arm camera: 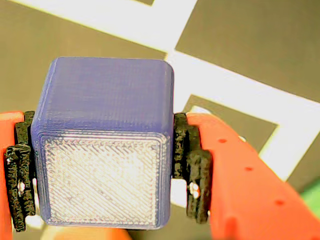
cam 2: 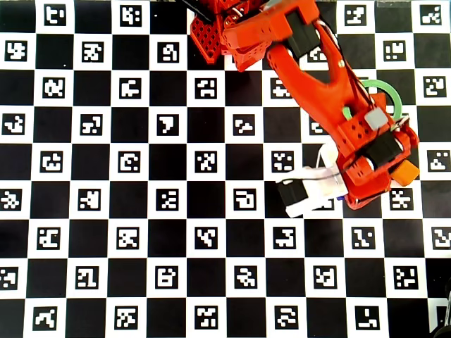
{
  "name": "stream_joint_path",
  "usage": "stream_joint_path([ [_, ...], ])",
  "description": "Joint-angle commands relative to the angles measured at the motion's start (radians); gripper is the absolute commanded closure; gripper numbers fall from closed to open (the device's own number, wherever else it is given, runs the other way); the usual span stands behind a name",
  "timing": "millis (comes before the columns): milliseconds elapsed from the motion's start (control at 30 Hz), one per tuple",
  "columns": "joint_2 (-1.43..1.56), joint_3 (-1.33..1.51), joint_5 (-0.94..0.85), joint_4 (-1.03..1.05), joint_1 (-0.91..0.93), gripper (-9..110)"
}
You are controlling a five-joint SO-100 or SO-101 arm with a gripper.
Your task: Grab the red cube then put it in the green circle then put the blue cube on top and finally the orange cube on top
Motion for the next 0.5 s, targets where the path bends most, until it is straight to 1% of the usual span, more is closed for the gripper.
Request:
stream_joint_path([
  [0, 0.183, 0.011, -0.038, 0.029, -0.006, 100],
  [133, 0.219, 0.058, -0.051, 0.058, -0.002, 101],
  [300, 0.247, 0.087, 0.087, 0.109, -0.008, 101],
  [400, 0.293, 0.104, 0.141, 0.138, -0.029, 101],
  [467, 0.334, 0.135, 0.207, 0.141, -0.051, 101],
])
